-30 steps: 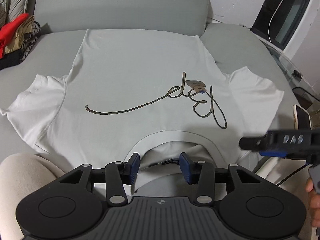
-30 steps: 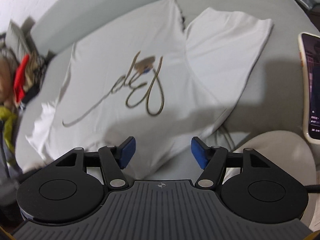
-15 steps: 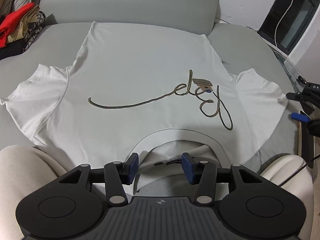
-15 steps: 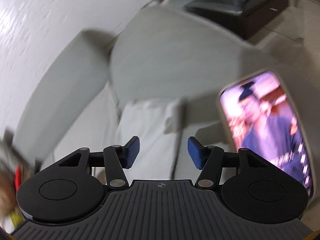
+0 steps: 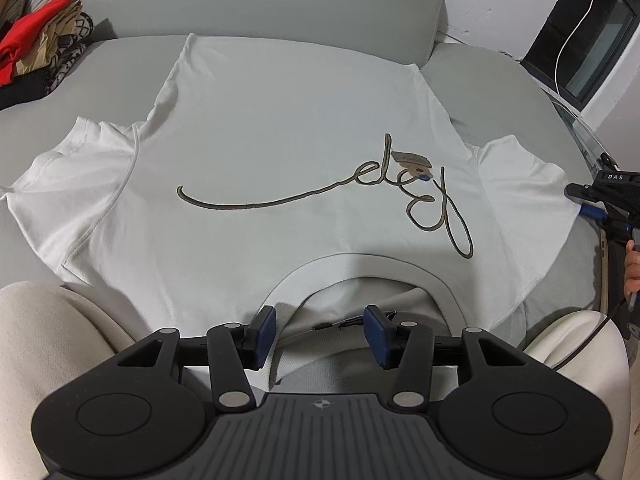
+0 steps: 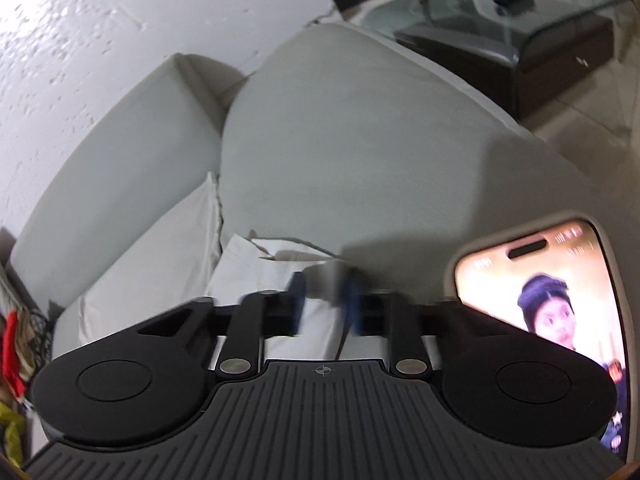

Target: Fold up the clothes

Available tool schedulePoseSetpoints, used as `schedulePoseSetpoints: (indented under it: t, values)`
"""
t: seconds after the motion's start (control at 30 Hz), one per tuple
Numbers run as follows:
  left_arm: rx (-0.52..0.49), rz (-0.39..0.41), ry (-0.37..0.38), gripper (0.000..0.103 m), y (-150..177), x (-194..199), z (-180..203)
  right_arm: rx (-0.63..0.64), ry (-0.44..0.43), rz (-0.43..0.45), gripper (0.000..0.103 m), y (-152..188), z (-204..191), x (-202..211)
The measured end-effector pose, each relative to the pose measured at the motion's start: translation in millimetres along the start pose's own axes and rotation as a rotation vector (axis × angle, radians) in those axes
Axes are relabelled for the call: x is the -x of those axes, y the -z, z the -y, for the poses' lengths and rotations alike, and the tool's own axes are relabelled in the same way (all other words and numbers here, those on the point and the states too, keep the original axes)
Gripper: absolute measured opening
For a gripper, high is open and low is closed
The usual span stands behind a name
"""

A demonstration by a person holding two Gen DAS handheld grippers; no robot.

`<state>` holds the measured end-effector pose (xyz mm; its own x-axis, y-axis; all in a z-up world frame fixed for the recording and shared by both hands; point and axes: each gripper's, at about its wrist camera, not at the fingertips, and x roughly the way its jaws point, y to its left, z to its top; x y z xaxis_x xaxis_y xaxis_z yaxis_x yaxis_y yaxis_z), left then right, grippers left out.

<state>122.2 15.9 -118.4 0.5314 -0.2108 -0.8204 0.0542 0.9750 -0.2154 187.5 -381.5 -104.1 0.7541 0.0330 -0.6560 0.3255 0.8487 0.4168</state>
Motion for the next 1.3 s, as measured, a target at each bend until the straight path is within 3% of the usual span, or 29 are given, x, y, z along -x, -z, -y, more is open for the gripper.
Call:
schedulePoseSetpoints:
  t: [0.23, 0.33, 0.47, 0.57, 0.6, 0.67, 0.7, 0.83, 0.9, 1.0, 1.1, 1.23, 1.3]
  values:
    - [0.014, 0.023, 0.01, 0.047, 2, 6, -3, 0.112, -0.02, 0.118, 0.001, 0, -41, 22]
    - [0.023, 0.028, 0.014, 0.047, 3, 7, -5, 0.284, -0.05, 0.126, 0.001, 15, -83, 34]
    - [0.026, 0.034, 0.02, 0.047, 4, 9, -7, 0.614, -0.073, 0.121, 0.001, 62, -144, 44]
    - [0.037, 0.043, 0.018, 0.047, 4, 11, -10, 0.813, -0.071, 0.053, 0.001, 106, -173, 35]
    - [0.041, 0.047, 0.016, 0.047, 4, 12, -12, 0.849, -0.073, -0.01, 0.002, 120, -178, 27]
    - [0.051, 0.05, 0.013, 0.047, 4, 12, -15, 0.868, -0.079, -0.158, 0.012, 140, -181, 11]
    - [0.056, 0.051, 0.013, 0.047, 5, 13, -16, 0.875, -0.082, -0.23, 0.024, 149, -182, 4]
    - [0.068, 0.056, 0.01, 0.047, 5, 13, -19, 0.812, -0.131, -0.245, 0.045, 147, -172, 16]
    - [0.072, 0.051, 0.012, 0.047, 5, 11, -20, 0.736, -0.164, -0.232, 0.045, 132, -164, 25]
    - [0.065, 0.044, 0.017, 0.047, 5, 8, -17, 0.622, -0.088, -0.164, 0.043, 106, -148, 27]
    - [0.044, 0.04, 0.02, 0.047, 7, 6, -11, 0.544, 0.035, -0.172, 0.039, 86, -133, 5]
    - [0.026, 0.033, 0.011, 0.047, 8, 2, -11, 0.614, 0.191, -0.275, 0.021, 92, -118, -27]
    - [0.035, 0.021, 0.004, 0.047, 8, -1, -14, 0.637, 0.197, -0.282, 0.019, 99, -115, -21]
